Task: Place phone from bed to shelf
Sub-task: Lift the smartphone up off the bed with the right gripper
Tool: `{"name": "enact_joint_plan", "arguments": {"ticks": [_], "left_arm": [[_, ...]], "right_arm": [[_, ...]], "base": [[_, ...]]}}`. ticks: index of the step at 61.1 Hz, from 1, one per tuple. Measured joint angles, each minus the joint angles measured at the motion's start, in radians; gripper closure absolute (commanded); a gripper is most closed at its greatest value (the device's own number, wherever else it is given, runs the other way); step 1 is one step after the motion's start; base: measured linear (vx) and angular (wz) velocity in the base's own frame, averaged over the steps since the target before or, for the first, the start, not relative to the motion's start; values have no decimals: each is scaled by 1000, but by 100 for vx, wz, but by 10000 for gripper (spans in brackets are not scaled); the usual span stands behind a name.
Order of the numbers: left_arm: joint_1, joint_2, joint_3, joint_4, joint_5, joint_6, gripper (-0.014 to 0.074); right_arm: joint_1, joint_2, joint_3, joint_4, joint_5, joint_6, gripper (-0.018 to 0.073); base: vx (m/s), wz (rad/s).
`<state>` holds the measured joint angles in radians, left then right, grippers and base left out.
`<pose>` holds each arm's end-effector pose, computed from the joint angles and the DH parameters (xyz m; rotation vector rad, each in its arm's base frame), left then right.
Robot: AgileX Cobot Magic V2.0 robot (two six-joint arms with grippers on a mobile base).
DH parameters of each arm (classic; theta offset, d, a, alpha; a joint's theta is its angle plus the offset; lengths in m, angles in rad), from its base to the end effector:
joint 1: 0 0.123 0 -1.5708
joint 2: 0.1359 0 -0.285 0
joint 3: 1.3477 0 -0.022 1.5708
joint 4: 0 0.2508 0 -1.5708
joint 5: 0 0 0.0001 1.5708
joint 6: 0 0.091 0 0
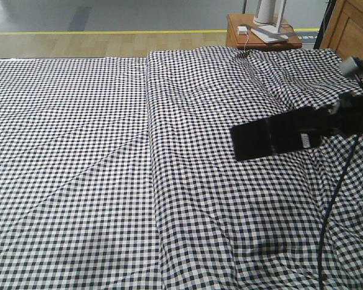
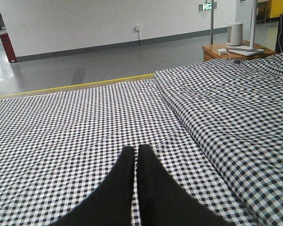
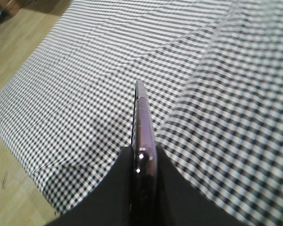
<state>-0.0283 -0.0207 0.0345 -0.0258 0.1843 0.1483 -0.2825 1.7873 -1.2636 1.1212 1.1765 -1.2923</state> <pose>0.0558 -0.0020 0.1859 0.1306 1.6770 0.0672 0.3583 -0.0252 0.2565 -0.5795 2.2076 0.9301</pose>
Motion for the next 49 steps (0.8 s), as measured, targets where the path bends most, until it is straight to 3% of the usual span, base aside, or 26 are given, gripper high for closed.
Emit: {"name": "enact_joint_plan", "arguments": {"ticks": [30,49], "left_arm": [[0,0,0,0,0,0,595],[0,0,0,0,0,0,595]], "right_arm": [[363,-261,7,-20,30,61,563],[572,-341,7,-85,43,115,562]], "base": [[0,0],[0,0]]}}
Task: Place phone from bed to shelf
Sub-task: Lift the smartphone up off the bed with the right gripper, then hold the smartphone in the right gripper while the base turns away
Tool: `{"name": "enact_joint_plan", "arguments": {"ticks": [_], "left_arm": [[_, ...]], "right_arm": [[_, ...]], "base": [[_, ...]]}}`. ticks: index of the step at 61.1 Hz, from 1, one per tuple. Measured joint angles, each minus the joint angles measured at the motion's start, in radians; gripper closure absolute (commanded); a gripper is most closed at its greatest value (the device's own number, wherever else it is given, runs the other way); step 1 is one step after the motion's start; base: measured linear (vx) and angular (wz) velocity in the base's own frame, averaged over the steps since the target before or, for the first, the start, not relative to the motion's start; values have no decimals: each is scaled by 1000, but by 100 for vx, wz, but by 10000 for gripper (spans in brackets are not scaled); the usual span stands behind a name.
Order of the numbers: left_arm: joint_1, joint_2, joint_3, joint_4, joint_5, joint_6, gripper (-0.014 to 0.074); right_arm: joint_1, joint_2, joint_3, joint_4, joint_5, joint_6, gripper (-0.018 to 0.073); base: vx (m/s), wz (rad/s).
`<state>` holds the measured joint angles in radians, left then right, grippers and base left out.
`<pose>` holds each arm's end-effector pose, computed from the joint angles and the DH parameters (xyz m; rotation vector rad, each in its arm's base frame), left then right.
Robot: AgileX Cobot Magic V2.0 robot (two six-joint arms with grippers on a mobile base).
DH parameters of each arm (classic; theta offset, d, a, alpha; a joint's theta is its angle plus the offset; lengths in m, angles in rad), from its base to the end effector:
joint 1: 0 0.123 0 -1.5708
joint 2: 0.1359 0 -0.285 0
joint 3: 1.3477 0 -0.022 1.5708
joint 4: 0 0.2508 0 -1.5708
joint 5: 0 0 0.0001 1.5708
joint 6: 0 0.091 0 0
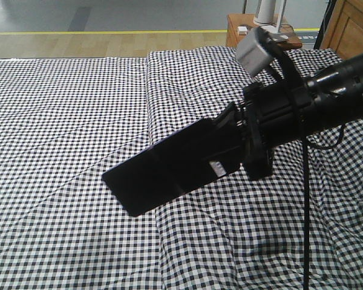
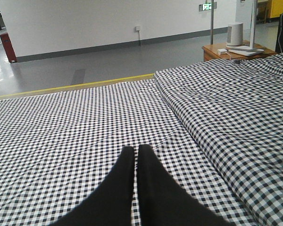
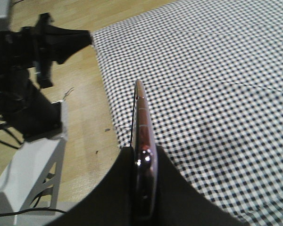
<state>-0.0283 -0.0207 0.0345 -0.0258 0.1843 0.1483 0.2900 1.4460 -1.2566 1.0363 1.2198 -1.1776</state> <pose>0.0558 -0.0020 0.1859 0.1306 1.6770 0.0672 0.2487 0.1510 0.3578 -1.3101 1.8928 1.0318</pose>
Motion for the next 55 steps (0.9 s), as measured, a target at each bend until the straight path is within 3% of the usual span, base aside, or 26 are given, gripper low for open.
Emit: {"name": "enact_joint_plan", "arguments": {"ticks": [18,55], "left_arm": [[0,0,0,0,0,0,595],[0,0,0,0,0,0,595]], "right_arm": [[106,-12,0,-23,5,46,562],[111,-12,0,-23,6,49,561]], "base": [[0,0],[0,0]]}}
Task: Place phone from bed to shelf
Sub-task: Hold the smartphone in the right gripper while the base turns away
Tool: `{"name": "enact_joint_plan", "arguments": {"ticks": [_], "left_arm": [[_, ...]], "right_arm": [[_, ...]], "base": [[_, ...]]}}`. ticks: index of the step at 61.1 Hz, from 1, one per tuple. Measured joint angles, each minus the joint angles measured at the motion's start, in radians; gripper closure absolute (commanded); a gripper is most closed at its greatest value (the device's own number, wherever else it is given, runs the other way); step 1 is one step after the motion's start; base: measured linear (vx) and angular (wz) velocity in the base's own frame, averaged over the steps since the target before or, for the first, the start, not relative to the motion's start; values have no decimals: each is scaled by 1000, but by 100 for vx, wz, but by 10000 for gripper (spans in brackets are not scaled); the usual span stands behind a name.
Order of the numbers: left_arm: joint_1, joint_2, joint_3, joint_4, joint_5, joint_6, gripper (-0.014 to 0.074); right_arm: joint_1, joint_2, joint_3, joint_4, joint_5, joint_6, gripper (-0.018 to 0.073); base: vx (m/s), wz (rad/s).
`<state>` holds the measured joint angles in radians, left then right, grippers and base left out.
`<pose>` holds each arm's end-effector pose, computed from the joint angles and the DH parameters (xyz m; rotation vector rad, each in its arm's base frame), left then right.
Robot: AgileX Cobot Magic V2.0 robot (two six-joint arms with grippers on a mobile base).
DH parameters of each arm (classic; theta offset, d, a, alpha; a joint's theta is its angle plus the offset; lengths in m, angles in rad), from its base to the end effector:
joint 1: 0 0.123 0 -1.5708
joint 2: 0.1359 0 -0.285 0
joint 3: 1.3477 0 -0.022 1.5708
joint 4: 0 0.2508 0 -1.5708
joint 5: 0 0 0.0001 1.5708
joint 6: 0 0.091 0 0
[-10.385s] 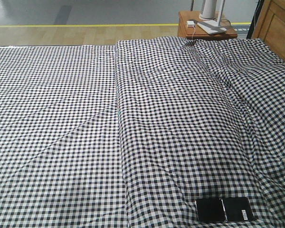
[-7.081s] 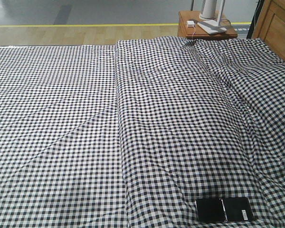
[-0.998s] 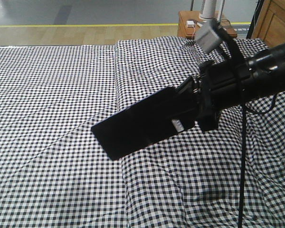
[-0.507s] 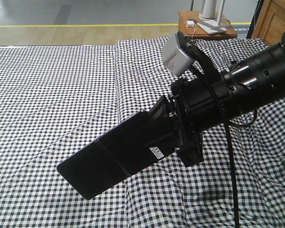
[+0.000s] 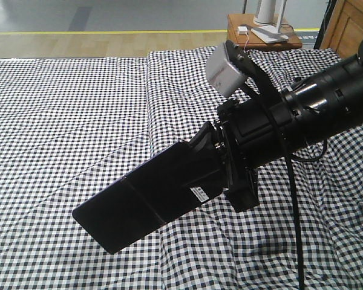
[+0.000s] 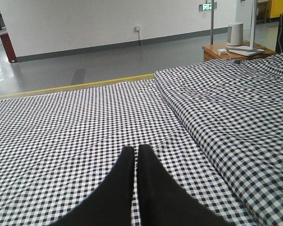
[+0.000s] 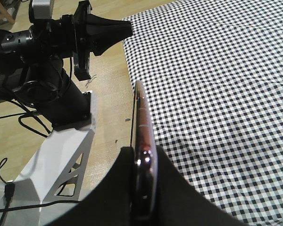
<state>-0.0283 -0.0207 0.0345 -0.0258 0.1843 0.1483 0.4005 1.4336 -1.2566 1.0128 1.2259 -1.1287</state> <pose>0.0558 -0.0020 0.1859 0.1306 1.6770 0.0672 0.2275 0.1753 0.3595 -1.4129 1.8795 1.0845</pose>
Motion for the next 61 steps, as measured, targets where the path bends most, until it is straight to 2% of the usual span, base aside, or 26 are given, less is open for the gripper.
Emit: {"name": "enact_joint_plan", "arguments": {"ticks": [33,61], "left_arm": [[0,0,0,0,0,0,595],[0,0,0,0,0,0,595]], "right_arm": [[0,0,0,-1,-1,0,561],[0,0,0,-2,-2,0,561]], "base": [[-1,5],[-9,35]]}}
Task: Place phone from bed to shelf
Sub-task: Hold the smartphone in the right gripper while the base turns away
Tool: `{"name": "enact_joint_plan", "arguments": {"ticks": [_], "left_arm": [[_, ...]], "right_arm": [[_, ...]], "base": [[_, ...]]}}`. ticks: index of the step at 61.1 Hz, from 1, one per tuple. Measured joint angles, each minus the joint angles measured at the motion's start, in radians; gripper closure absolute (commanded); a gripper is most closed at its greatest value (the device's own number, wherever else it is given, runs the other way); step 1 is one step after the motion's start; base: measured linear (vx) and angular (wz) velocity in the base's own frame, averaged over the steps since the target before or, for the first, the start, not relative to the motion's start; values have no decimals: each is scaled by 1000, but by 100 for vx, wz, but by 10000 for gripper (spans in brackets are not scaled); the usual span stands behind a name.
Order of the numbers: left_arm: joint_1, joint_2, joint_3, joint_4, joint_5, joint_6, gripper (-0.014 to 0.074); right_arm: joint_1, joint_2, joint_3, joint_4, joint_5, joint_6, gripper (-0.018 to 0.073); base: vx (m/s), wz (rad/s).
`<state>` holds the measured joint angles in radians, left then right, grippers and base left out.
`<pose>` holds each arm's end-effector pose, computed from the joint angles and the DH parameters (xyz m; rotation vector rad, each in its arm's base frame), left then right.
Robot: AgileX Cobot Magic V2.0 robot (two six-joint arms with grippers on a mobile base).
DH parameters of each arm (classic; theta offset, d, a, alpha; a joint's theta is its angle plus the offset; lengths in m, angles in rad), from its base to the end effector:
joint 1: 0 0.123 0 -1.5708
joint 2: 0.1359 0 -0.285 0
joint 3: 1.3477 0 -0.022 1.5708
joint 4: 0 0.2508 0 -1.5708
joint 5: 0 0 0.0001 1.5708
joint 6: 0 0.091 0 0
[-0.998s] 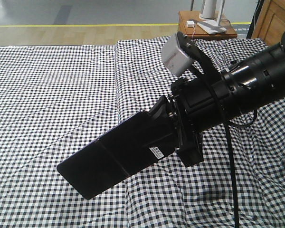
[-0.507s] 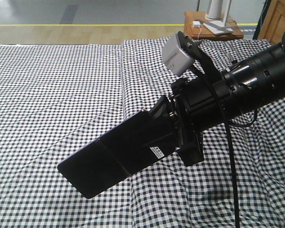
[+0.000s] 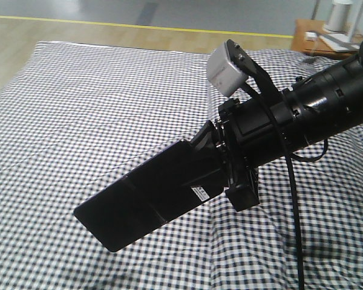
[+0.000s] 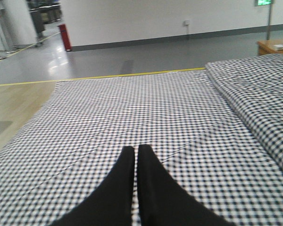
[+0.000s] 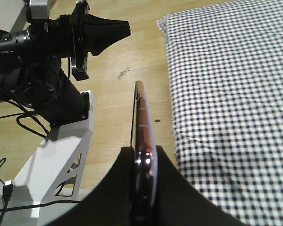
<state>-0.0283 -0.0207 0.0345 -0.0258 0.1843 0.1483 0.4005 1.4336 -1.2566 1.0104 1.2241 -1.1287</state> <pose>0.0558 -0.0020 0.1859 0.1306 1.6770 0.0672 0.2277 0.1752 0.3593 -1.4131 1.8804 1.0806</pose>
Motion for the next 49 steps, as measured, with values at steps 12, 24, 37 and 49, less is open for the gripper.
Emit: {"name": "enact_joint_plan", "arguments": {"ticks": [12,24,37,49], "left_arm": [[0,0,0,0,0,0,595],[0,0,0,0,0,0,595],[0,0,0,0,0,0,595],[0,0,0,0,0,0,595]], "right_arm": [[0,0,0,0,-1,0,561],[0,0,0,0,-1,0,561],[0,0,0,0,-1,0,561],[0,0,0,0,-1,0,561]], "base": [[-13,49],[-14,54],[-16,64],[-18,71]]}}
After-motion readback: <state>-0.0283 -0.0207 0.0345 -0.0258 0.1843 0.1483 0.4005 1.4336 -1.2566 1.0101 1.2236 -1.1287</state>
